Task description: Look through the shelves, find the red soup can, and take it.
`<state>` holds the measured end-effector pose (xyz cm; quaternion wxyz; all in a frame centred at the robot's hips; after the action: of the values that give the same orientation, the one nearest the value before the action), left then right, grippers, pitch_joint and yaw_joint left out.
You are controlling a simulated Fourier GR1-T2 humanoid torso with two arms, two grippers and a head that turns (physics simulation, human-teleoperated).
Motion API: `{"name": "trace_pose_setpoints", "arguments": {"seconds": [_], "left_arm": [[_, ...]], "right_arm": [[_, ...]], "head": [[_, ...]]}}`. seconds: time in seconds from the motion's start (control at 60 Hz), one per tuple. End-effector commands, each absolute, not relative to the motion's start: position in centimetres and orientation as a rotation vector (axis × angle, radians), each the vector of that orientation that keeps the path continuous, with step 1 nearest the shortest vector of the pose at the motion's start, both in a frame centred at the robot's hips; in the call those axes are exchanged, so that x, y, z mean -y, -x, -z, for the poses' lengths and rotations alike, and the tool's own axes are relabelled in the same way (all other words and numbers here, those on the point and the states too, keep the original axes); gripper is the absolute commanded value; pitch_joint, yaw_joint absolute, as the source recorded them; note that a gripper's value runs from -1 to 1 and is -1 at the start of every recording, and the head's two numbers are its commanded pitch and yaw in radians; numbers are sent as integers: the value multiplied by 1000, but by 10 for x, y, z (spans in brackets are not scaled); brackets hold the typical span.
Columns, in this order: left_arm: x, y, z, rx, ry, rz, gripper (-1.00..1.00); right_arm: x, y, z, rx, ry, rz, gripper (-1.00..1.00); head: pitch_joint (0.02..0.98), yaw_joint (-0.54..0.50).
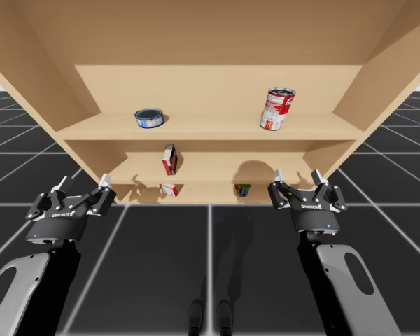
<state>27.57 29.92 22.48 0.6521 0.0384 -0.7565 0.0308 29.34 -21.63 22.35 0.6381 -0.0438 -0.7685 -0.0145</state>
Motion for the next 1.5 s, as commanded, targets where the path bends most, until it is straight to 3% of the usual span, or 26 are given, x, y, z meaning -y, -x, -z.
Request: {"name": "trace_pose_setpoints", "arguments": {"seconds": [0.017, 0.1, 0.3, 0.517, 0.617, 0.883, 1.0, 1.2, 1.5], "left_arm": [[-299, -276, -225, 1717, -88, -69, -1000], [-299, -276, -225, 1717, -87, -69, -1000], [-298, -276, -224, 1715, -86, -65, -1000], [-296, -276, -224, 1713, -81, -54, -1000], [-295, -277, -223, 1712, -80, -50, -1000], [-294, -277, -223, 1712, -82, -52, -1000], [-294, -278, -223, 1710, -82, -54, -1000], [-295, -278, -223, 1713, -87, -53, -1000], [-296, -278, -223, 1721, -101, -55, -1000]], "right_arm": [[217, -293, -222, 1764, 113, 110, -1000], [218, -295, -222, 1748, 70, 78, -1000], [218, -295, -223, 1729, 95, 54, -1000], [218, -296, -223, 1726, 98, 54, -1000], [218, -296, -224, 1730, 97, 55, -1000], [212, -290, -229, 1738, 78, 48, -1000], [207, -278, -245, 1754, 93, 24, -1000], [203, -255, -299, 1805, 86, -58, -1000], [192, -251, -345, 1799, 11, -155, -1000]], "head": [[92, 2], [93, 2], [163, -41], [259, -265], [281, -319], [277, -297], [277, -297], [282, -286], [289, -263]]}}
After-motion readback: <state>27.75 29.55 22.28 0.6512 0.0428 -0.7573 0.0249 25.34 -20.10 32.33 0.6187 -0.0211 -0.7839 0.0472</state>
